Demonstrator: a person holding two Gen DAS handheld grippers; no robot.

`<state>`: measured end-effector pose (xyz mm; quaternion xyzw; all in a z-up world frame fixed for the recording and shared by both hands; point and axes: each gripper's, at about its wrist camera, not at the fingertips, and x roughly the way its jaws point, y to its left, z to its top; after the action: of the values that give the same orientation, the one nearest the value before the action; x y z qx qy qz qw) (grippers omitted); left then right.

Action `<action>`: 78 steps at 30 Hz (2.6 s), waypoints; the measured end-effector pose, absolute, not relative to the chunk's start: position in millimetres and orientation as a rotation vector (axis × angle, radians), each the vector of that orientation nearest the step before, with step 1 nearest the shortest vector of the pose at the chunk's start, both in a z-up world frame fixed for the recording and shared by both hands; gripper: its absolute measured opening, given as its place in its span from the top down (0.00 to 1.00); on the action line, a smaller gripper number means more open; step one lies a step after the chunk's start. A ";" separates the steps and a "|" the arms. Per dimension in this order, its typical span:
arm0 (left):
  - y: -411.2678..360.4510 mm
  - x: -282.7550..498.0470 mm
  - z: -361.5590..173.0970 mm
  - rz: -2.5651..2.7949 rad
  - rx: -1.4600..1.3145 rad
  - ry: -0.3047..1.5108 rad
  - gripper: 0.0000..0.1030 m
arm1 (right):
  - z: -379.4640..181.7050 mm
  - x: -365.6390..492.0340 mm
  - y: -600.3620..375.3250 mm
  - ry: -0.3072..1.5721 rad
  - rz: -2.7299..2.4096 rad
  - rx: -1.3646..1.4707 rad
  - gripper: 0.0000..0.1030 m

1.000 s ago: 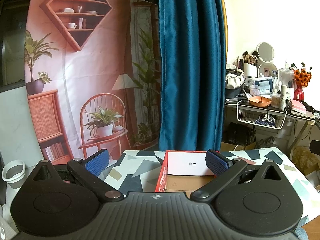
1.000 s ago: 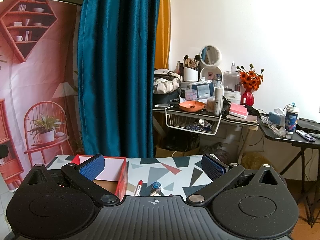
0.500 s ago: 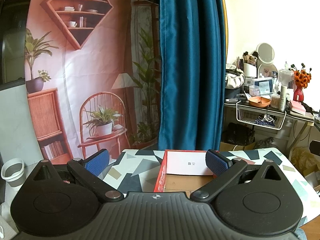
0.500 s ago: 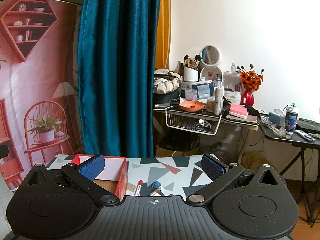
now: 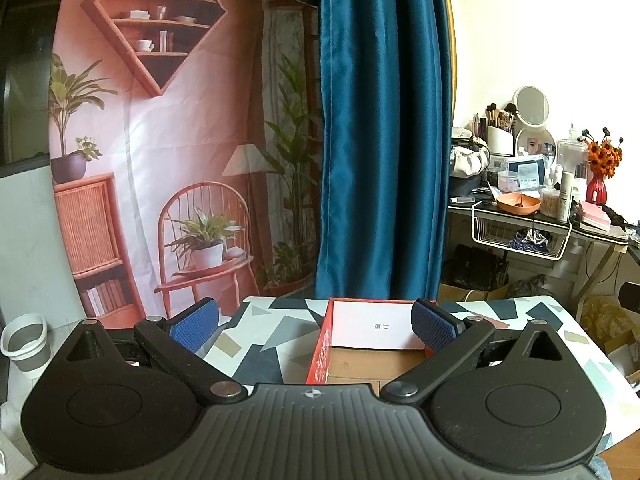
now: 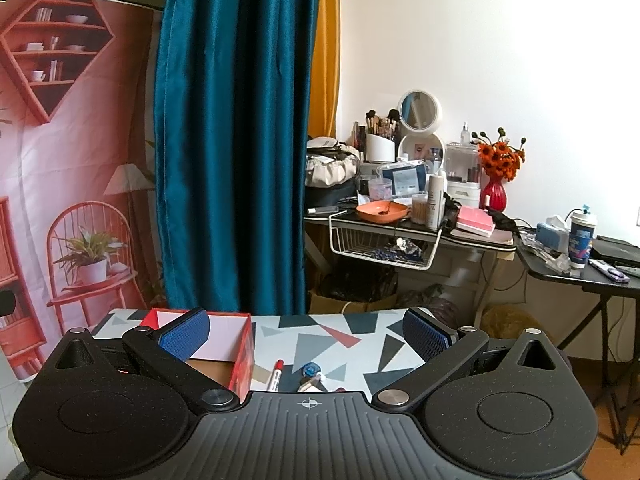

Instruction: Organize rigid objects

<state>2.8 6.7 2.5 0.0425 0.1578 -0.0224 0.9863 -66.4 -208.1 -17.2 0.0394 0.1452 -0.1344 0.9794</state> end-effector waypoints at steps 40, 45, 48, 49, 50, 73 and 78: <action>51.9 172.4 -111.3 -0.008 0.008 0.548 0.08 | -170.0 92.0 -281.2 0.493 -0.269 0.151 0.00; 48.4 184.3 -138.1 -0.030 0.025 0.611 0.23 | -199.0 114.1 -283.6 0.551 -0.326 0.154 0.00; 49.5 185.6 -150.5 -0.043 0.028 0.626 0.31 | -216.3 120.6 -288.9 0.582 -0.322 0.190 0.00; 50.3 186.0 -154.0 -0.046 0.022 0.634 0.34 | -221.4 121.6 -290.4 0.589 -0.322 0.201 0.00; 51.1 187.8 -157.9 -0.045 0.020 0.645 0.36 | -225.5 120.7 -291.2 0.596 -0.315 0.212 0.00; 67.2 215.6 -182.8 -0.309 0.072 0.840 0.83 | -262.7 129.4 -292.5 0.655 -0.200 0.217 0.21; 66.2 216.1 -183.8 -0.306 0.059 0.841 0.89 | -264.0 131.5 -298.8 0.663 -0.209 0.220 0.27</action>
<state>216.1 66.2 -183.8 0.0286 0.4066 -0.1477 0.9011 131.5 -298.8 -264.0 0.1074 0.3244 -0.1020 0.9342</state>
